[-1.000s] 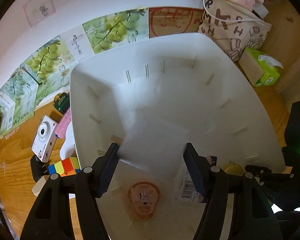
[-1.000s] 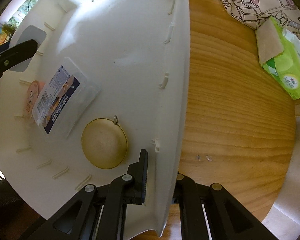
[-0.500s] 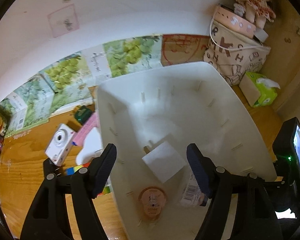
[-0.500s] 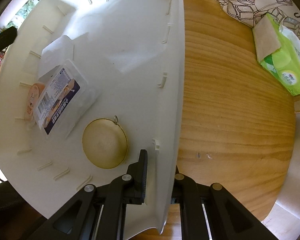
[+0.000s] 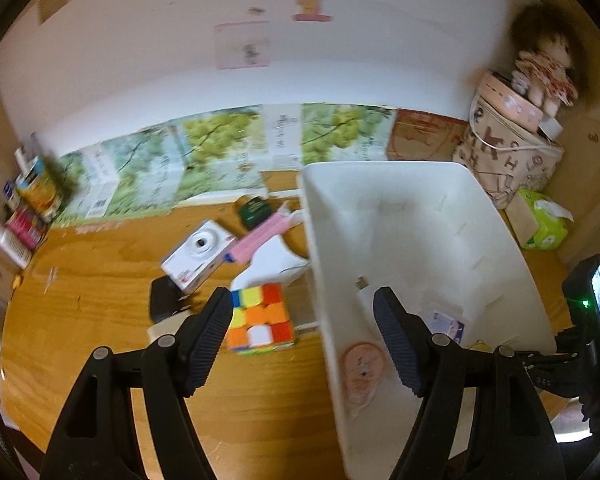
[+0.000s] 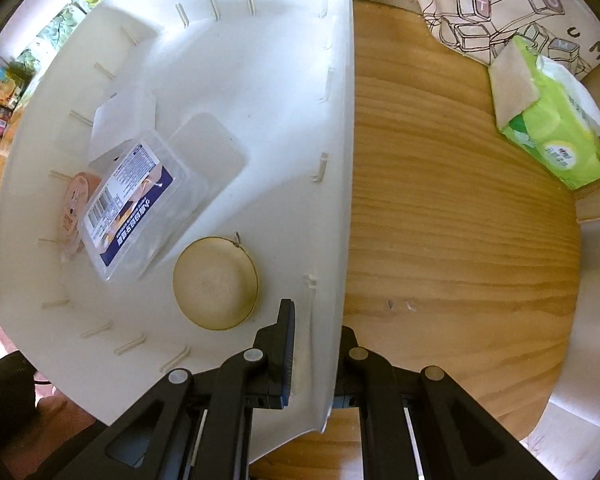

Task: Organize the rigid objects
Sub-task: 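Withdraw the left tool and move it toward the cream block by the black charger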

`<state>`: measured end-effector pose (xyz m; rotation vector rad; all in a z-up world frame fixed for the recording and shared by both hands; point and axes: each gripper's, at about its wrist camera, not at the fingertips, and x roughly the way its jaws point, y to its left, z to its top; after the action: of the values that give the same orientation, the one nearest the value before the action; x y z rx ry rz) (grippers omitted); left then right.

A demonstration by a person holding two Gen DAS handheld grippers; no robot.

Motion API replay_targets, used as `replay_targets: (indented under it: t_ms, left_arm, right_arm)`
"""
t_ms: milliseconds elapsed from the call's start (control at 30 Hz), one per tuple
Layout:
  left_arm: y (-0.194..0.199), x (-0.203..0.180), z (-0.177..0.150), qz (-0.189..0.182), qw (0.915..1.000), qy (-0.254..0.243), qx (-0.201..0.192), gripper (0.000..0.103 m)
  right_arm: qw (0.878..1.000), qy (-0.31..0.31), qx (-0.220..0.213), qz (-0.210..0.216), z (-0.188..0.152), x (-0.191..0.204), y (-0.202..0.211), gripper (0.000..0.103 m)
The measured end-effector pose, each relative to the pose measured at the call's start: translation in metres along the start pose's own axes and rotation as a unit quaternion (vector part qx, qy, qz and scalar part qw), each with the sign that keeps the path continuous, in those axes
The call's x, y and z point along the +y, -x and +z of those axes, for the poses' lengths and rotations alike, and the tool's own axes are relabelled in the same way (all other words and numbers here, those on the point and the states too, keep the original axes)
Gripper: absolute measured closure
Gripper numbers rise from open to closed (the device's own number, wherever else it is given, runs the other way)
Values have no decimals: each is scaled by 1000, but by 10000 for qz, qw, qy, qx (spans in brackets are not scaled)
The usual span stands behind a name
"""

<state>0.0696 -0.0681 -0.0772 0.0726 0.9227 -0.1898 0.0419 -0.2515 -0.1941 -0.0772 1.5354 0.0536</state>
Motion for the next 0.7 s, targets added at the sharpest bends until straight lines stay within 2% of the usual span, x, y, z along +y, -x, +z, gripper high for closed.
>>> replay_targets:
  t_ms: [167, 333, 533, 700]
  left_arm:
    - [6, 23, -12, 237, 9994, 232, 71, 27]
    - [7, 46, -25, 452, 9980, 394, 212, 25]
    - [3, 70, -35, 524, 9963, 469, 488, 25]
    - [-5, 92, -39, 511, 9949, 537, 683, 25]
  right_arm:
    - [9999, -122, -89, -63, -4, 2, 2, 91]
    - [9984, -414, -372, -93, -11, 0, 4, 91]
    - [9938, -844, -719, -98, -20, -4, 12, 91]
    - [9918, -989, -789, -196, -26, -4, 13, 92]
